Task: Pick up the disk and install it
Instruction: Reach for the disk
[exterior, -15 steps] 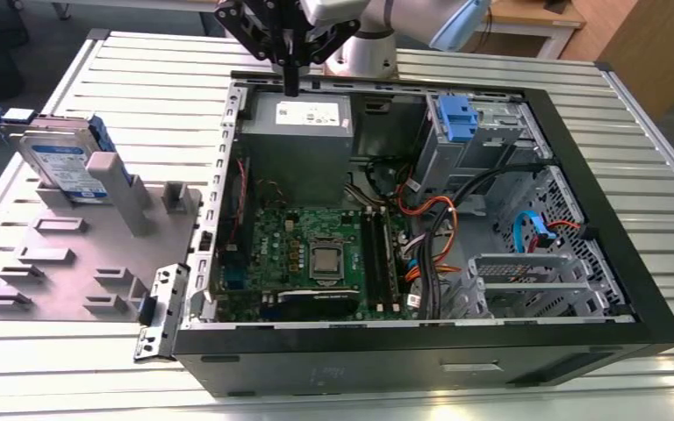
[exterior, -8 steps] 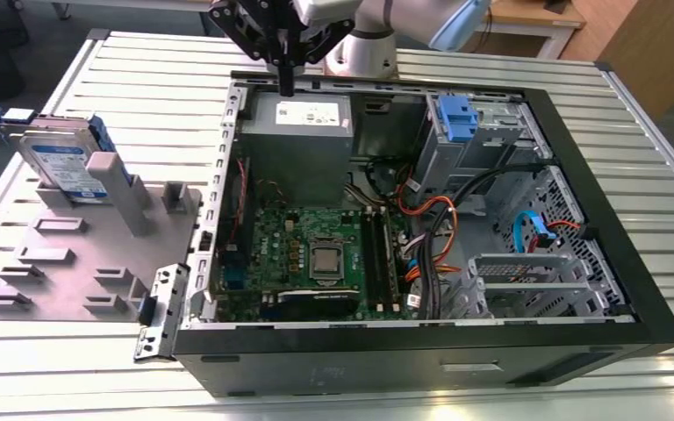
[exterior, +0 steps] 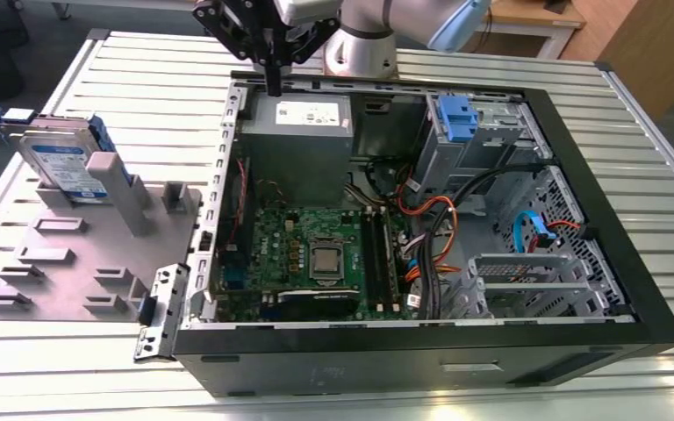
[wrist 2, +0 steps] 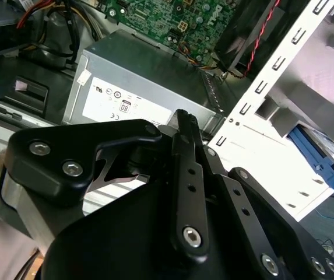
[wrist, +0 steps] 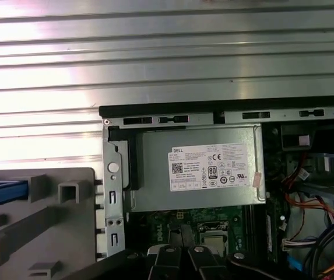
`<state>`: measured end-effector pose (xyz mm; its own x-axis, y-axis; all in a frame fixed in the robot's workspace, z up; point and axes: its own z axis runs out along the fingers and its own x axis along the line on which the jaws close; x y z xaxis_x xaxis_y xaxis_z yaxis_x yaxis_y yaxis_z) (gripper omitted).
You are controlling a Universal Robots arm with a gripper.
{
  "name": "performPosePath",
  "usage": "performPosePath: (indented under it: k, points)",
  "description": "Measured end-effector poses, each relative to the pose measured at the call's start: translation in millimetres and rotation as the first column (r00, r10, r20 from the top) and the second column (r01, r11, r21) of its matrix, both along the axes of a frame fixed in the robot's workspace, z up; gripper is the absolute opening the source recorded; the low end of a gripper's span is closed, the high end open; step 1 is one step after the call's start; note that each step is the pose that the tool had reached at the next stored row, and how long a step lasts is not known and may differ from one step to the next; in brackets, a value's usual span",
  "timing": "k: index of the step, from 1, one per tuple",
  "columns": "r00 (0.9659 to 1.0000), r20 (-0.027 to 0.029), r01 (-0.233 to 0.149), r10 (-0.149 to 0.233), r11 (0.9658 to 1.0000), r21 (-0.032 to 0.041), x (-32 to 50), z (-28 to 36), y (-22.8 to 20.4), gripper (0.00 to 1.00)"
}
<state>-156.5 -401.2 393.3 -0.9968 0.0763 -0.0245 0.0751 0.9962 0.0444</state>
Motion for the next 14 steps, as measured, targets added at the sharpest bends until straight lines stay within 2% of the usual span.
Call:
performPosePath:
  k: [14]
  points:
    - [1.0, 0.0, 0.0, 0.0, 1.0, 0.0, -19.9, 0.0, -1.0, 0.11]
